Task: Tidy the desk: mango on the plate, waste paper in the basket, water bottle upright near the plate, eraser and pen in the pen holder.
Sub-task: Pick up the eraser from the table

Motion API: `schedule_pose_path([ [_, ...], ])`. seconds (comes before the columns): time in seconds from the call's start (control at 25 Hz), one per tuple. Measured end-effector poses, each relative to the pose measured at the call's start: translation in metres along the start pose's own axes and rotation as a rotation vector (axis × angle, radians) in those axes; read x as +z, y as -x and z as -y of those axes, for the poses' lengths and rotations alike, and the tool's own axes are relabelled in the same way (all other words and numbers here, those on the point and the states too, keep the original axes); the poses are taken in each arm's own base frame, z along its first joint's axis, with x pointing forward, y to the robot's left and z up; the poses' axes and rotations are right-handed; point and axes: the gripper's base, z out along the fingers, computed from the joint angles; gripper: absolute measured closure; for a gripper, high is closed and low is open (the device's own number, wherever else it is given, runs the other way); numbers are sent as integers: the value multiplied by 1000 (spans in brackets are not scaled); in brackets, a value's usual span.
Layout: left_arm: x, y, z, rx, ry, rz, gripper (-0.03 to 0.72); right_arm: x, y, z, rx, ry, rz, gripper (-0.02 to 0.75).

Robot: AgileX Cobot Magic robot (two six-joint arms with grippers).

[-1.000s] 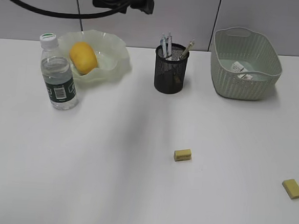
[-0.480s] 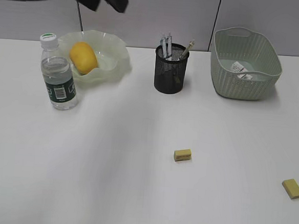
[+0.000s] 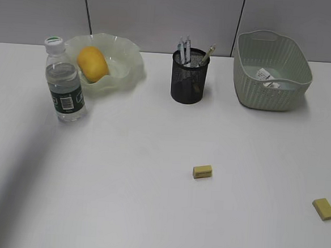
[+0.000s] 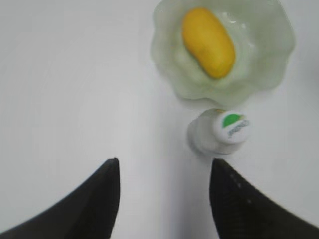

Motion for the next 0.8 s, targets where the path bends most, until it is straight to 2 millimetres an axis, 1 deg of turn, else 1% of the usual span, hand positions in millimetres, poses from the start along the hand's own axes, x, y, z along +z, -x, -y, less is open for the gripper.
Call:
schedule_pose_path([
  [0.12,2,1,-20,-17,34,-19,251,0,0,0,0,0,0,316],
  [0.2,-1,-1,-22,-6,40,-16,251,0,0,0,0,0,0,316],
  [0.24,-4,-5,-22,0,37,-15,251,0,0,0,0,0,0,316],
  [0.32,-17,-20,-20,9,27,-11,251,0,0,0,0,0,0,316],
  [0.36,-21,-32,-20,11,24,-28,251,0,0,0,0,0,0,316],
  [0.4,-31,-44,-21,14,22,-23,252,0,0,0,0,0,0,316],
  [0.48,-45,-77,-25,16,22,-35,253,0,0,0,0,0,0,316],
  [0.52,-49,-94,-27,16,22,-51,253,0,0,0,0,0,0,316],
  [0.6,-64,-129,-30,13,15,-40,253,0,0,0,0,0,0,316],
  [0.64,-66,-146,-31,11,9,-46,253,0,0,0,0,0,0,316],
  [0.68,-74,-161,-33,8,3,-28,253,0,0,0,0,0,0,316],
  [0.76,-82,-194,-36,6,-6,-5,253,0,0,0,0,0,0,316],
  [0.8,-84,-208,-37,6,-8,5,253,0,0,0,0,0,0,316],
])
